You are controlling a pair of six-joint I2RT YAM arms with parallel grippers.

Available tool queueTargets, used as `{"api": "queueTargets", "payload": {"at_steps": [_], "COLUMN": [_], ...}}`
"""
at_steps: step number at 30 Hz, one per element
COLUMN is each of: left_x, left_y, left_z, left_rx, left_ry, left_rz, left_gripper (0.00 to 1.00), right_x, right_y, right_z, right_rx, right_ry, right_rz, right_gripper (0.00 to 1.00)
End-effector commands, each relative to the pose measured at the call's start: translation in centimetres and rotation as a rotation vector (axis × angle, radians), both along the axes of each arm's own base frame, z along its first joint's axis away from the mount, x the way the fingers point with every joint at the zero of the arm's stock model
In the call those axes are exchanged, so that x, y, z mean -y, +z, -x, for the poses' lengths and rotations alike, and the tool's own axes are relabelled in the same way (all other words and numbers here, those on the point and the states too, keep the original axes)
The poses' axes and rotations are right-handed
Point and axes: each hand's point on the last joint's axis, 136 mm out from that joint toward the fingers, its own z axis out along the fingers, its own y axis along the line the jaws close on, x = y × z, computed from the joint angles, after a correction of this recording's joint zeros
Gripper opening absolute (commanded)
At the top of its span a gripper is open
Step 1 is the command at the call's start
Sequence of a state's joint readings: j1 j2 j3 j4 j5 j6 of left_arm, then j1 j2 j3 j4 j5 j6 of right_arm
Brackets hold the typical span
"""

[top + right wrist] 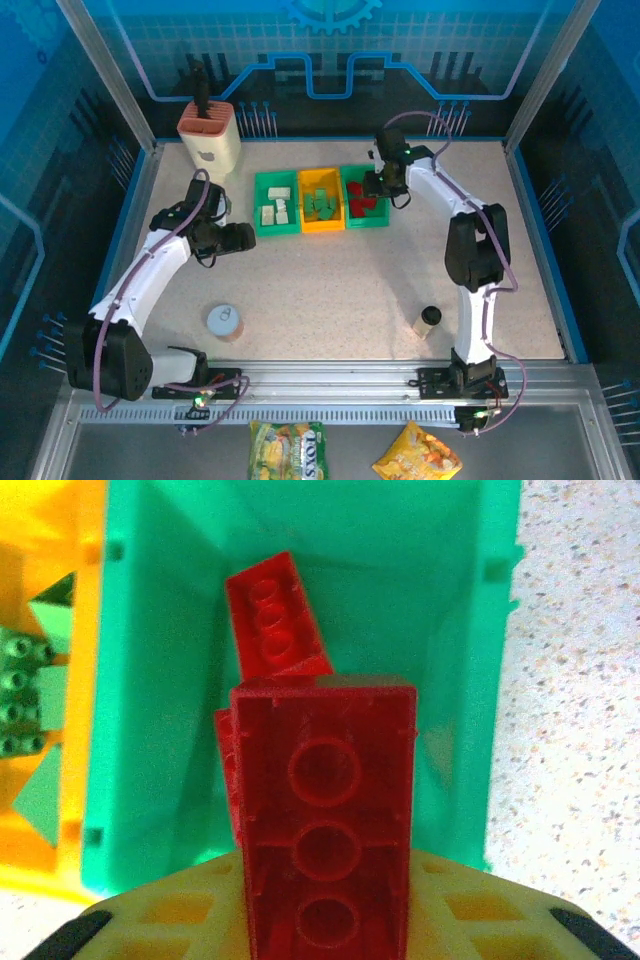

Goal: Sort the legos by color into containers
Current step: Place the lego in the container, then reset both arms

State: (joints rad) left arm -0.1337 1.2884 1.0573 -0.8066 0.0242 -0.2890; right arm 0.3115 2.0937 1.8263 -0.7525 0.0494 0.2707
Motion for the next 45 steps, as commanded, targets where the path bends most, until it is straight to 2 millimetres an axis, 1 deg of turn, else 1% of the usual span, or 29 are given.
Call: {"api": "queueTargets", "payload": {"at_steps": [1,5,8,12,15,21,24,28,30,33,34,35,37,38,41,45], "left_x": [0.0,0.0,0.0,-0.1,-0.1,-0.1,-0.2,-1.1,-1.7,-2.6,-2.8,-2.9,-3.4,-3.9,-5.0,-7.5], "left_y": [0.0,0.1,0.2,0.1,0.1,0.1,0.0,-0.2,-0.4,-0.5,-0.6,-0.6,-0.7,-0.7,-0.9,-1.1], "left_z": [1.1,1.2,1.4,1.5,1.5,1.2,0.8,0.1,-0.2,-0.7,-1.0,-1.2,-1.6,-1.9,-2.8,-4.1], "left_rx": [-0.022,-0.019,-0.019,-0.017,-0.016,-0.003,0.016,0.045,0.058,0.083,0.094,0.102,0.119,0.13,0.159,0.227], "left_ry": [0.009,0.011,0.015,0.022,0.025,0.043,0.059,0.092,0.105,0.132,0.139,0.144,0.158,0.174,0.211,0.286], "left_rz": [0.025,0.025,0.026,0.028,0.032,0.036,0.037,-0.002,-0.037,-0.07,-0.074,-0.079,-0.101,-0.118,-0.18,-0.308], "left_gripper": [0.77,0.77,0.77,0.77,0.78,0.78,0.8,0.85,0.9,0.98,0.99,0.99,0.99,0.99,0.99,0.99], "right_x": [0.9,0.5,0.5,0.8,0.9,0.8,1.2,2.1,2.9,4.4,5.1,5.7,7.1,7.8,10.4,15.3], "right_y": [-0.6,-0.8,-0.9,-0.7,-0.1,1.8,2.7,4.0,4.7,4.9,4.9,4.8,4.5,4.4,3.4,0.9], "right_z": [-1.5,-2.9,-3.5,-3.9,-3.8,-3.1,-2.3,-0.9,-0.1,1.3,1.7,2.1,2.9,3.4,4.6,6.1], "right_rx": [-0.009,0.003,0.012,0.025,0.038,0.072,0.092,0.135,0.158,0.174,0.179,0.183,0.187,0.189,0.197,0.222], "right_ry": [-0.04,-0.044,-0.055,-0.072,-0.079,-0.074,-0.073,-0.076,-0.085,-0.103,-0.111,-0.12,-0.14,-0.153,-0.212,-0.354], "right_rz": [0.014,0.008,0.013,0.027,0.029,0.021,0.018,0.029,0.043,0.076,0.088,0.098,0.113,0.121,0.16,0.244], "right_gripper": [0.37,0.39,0.42,0.46,0.49,0.51,0.53,0.59,0.63,0.7,0.74,0.8,0.98,1.0,1.0,1.0]}}
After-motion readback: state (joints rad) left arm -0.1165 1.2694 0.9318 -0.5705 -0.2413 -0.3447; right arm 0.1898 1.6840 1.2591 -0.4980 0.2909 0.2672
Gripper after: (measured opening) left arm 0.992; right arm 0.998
